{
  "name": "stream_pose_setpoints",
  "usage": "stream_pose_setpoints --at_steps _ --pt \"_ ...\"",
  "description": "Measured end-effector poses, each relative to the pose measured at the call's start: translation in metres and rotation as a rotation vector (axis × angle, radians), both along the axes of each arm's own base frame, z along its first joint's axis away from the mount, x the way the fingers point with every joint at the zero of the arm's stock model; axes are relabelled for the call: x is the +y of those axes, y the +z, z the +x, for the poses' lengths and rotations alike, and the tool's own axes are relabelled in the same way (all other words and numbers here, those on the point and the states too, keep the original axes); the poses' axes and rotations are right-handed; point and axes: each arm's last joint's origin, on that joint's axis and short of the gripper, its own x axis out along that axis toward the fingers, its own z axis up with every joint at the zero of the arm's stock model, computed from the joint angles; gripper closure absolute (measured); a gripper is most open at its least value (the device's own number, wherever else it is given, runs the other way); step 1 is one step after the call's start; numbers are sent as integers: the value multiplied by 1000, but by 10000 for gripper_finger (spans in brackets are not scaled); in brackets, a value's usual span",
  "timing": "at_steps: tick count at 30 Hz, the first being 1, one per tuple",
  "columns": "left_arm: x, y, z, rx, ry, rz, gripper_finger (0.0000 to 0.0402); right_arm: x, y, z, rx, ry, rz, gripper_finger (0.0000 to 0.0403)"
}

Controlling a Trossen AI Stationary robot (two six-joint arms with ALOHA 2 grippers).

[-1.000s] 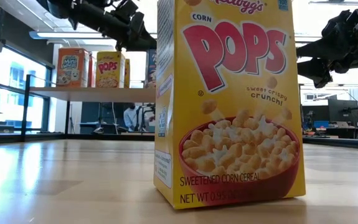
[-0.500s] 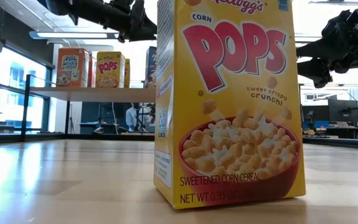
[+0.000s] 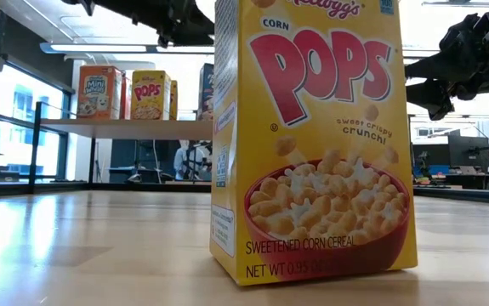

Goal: Stack cereal on shelf
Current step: Put the top blue cereal box on the shelf aligned with the other blue cereal box

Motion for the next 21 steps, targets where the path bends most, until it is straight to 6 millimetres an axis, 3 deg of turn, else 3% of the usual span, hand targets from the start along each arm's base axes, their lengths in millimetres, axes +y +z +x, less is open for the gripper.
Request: stream_pose_setpoints --at_steps 7,21 --pt "-7 -22 16 105 52 -5 172 0 0 0 0 0 0 153" --pt "8 -57 30 236 211 -79 172 0 0 0 0 0 0 153"
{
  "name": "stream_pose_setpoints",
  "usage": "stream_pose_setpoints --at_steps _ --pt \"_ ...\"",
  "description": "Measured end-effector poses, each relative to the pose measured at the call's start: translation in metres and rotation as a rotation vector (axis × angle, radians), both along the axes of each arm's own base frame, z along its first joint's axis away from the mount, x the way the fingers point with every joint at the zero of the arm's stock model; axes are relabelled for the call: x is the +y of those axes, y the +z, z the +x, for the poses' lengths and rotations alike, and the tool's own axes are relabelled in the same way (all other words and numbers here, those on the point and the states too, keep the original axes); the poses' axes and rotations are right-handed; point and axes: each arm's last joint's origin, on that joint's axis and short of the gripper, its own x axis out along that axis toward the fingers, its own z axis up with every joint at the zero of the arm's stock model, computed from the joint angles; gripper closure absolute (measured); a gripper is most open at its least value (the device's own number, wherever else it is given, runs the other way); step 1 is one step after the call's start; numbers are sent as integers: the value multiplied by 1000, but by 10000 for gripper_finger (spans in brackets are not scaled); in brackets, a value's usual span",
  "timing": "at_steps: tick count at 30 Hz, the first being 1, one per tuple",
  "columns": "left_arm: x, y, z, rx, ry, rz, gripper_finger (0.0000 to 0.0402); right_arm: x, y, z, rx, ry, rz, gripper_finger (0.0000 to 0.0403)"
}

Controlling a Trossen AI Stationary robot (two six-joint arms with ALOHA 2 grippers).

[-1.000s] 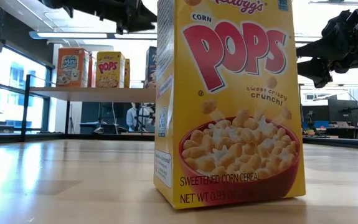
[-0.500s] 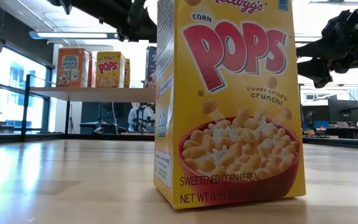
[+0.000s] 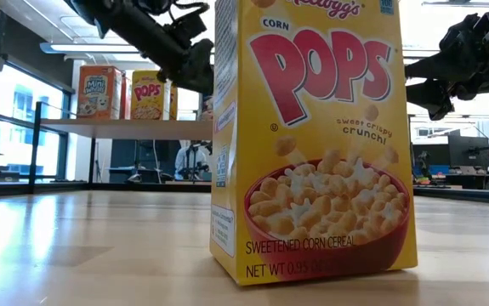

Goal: Stack cereal on shelf
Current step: Put the top blue cereal box on the shelf aligned with the other blue cereal box

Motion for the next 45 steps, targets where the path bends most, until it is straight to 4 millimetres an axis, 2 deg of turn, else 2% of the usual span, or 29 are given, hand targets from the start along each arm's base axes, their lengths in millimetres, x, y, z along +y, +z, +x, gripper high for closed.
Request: stream_pose_setpoints --at_steps 9,17,23,33,45 --pt "12 -5 0 17 36 -9 172 0 0 0 0 0 0 153" --pt "10 -5 1 -10 26 -38 172 0 0 0 0 0 0 153" --pt "5 -6 10 -59 -17 -38 172 0 0 0 0 0 0 153" --pt "12 -18 20 -73 1 -33 172 0 0 0 0 0 0 153" --pt "24 -19 16 -62 16 -38 172 0 0 0 0 0 0 153"
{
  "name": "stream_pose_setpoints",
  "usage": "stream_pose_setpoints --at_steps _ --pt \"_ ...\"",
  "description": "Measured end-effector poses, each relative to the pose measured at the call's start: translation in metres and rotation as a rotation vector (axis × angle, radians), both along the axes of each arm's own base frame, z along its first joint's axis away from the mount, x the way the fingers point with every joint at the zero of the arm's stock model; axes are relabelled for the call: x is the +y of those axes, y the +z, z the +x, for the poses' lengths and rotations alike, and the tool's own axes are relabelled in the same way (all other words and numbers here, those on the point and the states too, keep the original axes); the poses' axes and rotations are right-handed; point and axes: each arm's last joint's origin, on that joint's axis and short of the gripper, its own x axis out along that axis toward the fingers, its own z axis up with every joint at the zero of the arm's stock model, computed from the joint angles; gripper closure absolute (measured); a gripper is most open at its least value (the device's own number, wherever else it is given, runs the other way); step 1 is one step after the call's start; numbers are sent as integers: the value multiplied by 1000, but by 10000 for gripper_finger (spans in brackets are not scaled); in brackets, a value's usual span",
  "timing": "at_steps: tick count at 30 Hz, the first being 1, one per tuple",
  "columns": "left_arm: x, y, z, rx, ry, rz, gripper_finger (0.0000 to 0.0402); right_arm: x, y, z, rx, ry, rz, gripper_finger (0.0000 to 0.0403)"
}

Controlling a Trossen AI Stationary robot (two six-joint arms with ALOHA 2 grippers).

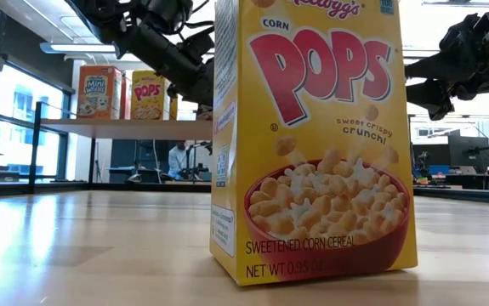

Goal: Stack cereal on shelf
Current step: Put the top blue cereal box on the shelf aligned with the other blue cereal box, then adjust the yellow cereal box on the shelf

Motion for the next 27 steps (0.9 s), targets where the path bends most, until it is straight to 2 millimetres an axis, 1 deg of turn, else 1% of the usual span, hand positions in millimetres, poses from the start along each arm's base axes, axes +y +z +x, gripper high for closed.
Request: stream_pose_setpoints --at_steps 9,14,16,19,22,27 --pt "-7 -1 0 24 -29 -8 172 0 0 0 0 0 0 153" --pt "-15 7 -4 16 -50 -6 172 0 0 0 0 0 0 153" --pt "-19 11 -9 37 -59 -11 172 0 0 0 0 0 0 153" --pt "-28 21 -18 41 -82 -11 172 0 0 0 0 0 0 153" --pt "-37 33 -31 51 -106 -14 172 0 0 0 0 0 0 153" --pt "-49 50 -58 85 -132 -12 172 0 0 0 0 0 0 153"
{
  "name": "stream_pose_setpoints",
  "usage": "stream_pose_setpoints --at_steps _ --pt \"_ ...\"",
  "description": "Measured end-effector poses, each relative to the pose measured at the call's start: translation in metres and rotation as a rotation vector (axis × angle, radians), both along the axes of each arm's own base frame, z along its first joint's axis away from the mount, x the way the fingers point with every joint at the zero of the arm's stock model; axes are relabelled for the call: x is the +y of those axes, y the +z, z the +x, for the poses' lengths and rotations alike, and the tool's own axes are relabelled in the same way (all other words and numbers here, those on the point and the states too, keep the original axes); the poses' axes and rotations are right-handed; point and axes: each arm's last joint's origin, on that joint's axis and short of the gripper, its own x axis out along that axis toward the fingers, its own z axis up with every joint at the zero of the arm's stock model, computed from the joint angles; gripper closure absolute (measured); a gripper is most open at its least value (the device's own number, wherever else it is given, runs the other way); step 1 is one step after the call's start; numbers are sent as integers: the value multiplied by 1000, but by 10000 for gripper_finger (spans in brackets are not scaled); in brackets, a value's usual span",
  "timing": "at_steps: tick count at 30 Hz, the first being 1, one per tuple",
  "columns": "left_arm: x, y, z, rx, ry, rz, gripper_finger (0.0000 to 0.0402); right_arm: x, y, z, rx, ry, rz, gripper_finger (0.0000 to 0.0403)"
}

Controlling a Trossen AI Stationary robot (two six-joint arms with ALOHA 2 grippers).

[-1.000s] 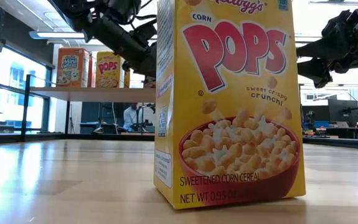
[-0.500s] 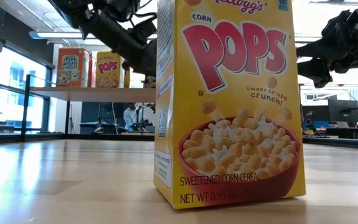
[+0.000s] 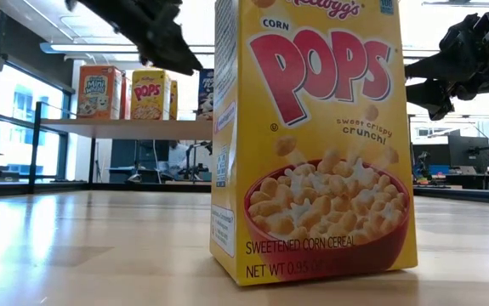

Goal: Stack cereal on shelf
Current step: Adjust the yellow cereal box on the shelf

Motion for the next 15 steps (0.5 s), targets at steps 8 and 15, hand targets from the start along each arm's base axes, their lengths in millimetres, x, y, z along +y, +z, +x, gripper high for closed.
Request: stream_pose_setpoints --at_steps 8,15 --pt "-3 33 -38 48 -20 111 172 0 0 0 0 0 0 153" --pt "6 65 -64 168 -10 205 172 0 0 0 0 0 0 153"
